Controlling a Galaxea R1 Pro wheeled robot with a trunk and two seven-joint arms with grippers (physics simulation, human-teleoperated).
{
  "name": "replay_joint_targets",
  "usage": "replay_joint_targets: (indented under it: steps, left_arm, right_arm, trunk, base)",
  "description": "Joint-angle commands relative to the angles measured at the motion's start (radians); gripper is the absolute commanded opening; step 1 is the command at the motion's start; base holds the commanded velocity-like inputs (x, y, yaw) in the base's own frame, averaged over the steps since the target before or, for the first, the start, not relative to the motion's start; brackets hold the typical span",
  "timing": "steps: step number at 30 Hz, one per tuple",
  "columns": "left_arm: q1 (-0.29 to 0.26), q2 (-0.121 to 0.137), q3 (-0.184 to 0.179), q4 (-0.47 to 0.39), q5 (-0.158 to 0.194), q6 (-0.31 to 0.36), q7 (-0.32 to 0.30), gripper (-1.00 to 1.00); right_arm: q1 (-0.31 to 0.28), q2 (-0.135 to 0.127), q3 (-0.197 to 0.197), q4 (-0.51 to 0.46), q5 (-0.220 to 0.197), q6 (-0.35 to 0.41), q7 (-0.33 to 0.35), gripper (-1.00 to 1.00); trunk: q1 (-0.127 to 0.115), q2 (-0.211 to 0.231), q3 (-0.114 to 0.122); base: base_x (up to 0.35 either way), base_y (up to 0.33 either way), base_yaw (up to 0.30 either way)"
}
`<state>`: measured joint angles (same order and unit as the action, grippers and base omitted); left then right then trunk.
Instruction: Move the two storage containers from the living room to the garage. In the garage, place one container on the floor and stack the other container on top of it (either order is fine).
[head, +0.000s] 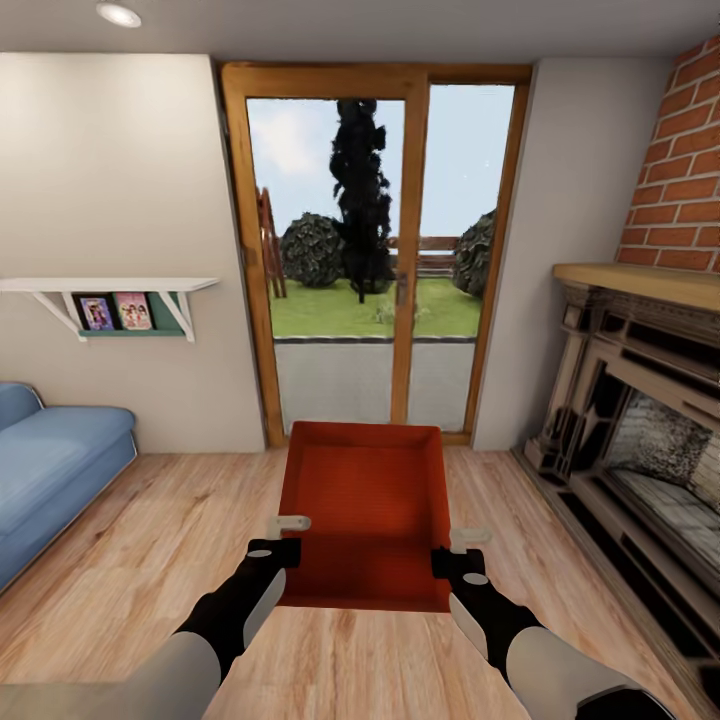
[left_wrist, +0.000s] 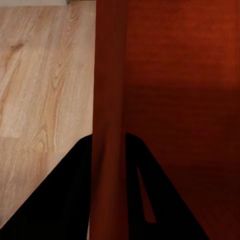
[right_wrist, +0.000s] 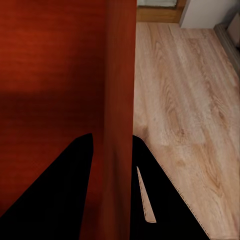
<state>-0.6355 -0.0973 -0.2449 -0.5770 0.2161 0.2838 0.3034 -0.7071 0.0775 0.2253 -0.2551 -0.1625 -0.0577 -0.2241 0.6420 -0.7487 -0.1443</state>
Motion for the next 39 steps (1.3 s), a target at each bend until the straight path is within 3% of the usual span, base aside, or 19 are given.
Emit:
replay_joint_targets:
  steps: [1,15,29,39]
  left_arm:
    - [-0.002,-0.010,0.009,-0.003,0.031,0.011,0.022,-1.00]
    - [-0.002,-0.010,0.009,-0.003,0.031,0.011,0.023,-1.00]
    - [-0.001,-0.011,0.009,-0.006,0.032,0.009,0.023,-1.00]
    - [-0.002,-0.011,0.009,-0.005,0.032,0.009,0.023,-1.00]
  right_arm:
    - [0.000,0.002,0.000,0.000,-0.002,-0.006,-0.003,-1.00]
    - [0.000,0.004,0.000,0.000,-0.002,-0.006,-0.003,-1.00]
    - [0.000,0.004,0.000,0.000,-0.002,-0.007,-0.003,-1.00]
    - [0.000,0.002,0.000,0.000,-0.002,-0.006,-0.003,-1.00]
  trunk:
    - [0.000,-0.001,-0.001]
    - [0.000,-0.001,-0.001]
    - [0.000,-0.001,-0.001]
    - [0.000,-0.001,0.006]
  base:
    - [-0.276,0.159,0.000]
    - [-0.263,0.156,0.000]
    - [-0.019,0.014,0.010]
    - [0.000,0.000,0.219]
